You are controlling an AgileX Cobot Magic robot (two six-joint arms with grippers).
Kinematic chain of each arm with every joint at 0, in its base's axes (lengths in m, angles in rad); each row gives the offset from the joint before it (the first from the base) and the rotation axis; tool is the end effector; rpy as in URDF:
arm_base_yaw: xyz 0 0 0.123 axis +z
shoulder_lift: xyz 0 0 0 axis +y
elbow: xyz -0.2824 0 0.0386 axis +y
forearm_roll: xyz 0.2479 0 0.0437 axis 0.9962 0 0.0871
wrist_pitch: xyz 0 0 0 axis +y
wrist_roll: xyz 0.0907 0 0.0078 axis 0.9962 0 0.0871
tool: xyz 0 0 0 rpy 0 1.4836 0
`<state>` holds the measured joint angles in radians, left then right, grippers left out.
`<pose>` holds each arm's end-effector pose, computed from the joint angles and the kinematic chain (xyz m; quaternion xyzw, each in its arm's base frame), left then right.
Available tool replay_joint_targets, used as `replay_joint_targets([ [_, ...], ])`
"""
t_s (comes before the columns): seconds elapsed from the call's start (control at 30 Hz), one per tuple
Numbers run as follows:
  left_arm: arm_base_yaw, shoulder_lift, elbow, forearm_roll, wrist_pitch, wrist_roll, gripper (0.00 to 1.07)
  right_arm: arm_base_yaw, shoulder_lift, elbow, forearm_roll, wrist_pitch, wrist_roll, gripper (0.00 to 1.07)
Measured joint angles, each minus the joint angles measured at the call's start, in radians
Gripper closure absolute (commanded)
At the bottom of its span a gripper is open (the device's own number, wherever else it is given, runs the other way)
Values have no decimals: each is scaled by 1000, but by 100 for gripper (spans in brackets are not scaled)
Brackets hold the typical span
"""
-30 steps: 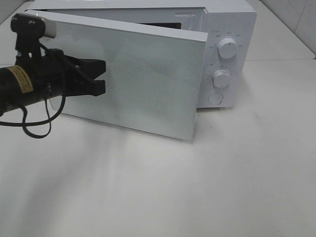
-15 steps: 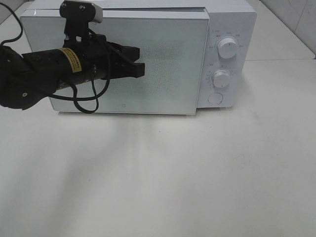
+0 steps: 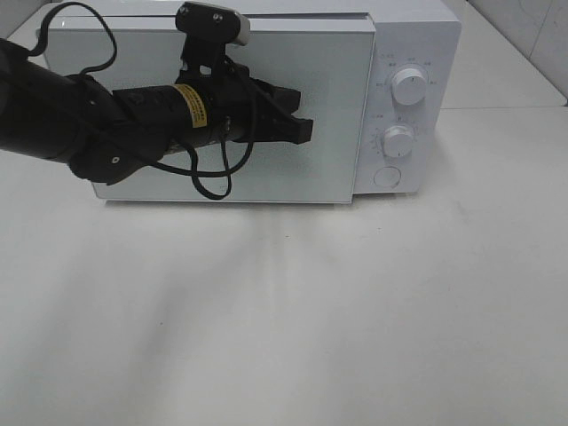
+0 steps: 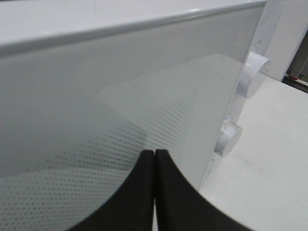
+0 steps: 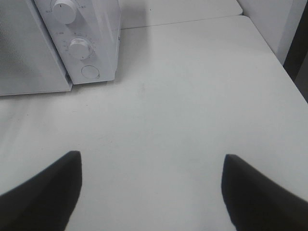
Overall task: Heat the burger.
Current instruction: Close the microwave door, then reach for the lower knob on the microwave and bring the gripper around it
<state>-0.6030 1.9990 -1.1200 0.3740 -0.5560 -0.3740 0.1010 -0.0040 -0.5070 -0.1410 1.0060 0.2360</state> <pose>0.3445 -0.2585 0.1771 0.2717 0.7455 -0.2672 0.5468 -0.0035 -0.0112 0.2842 0.0574 0.8316 0.0225 0.5520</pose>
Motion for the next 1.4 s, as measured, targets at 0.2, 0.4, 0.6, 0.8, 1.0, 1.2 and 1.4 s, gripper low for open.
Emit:
replay_joint_targets([
  [0.2,-15,50,-72,-43,41,0,107,0,0,0,1,0,0,32],
  [0.4,-28,81,-122,-74,79,-20,107,0,0,0,1,1,0,32],
  [0.6,-47,86,-144,-90,102,-26,107,0,0,0,1,1,0,32],
  [0.8,-68,84,-156,-102,104,-21,107,0,0,0,1,1,0,32],
  [1.0,-121,31,-169,-105,191,-4,107,0,0,0,1,1,0,32],
  [1.2,-200,-18,-171,-105,349,-9,68,0,0,0,1,1,0,32],
  [1.4,-256,-67,-166,-105,459,-44,20,0,0,0,1,1,0,32],
])
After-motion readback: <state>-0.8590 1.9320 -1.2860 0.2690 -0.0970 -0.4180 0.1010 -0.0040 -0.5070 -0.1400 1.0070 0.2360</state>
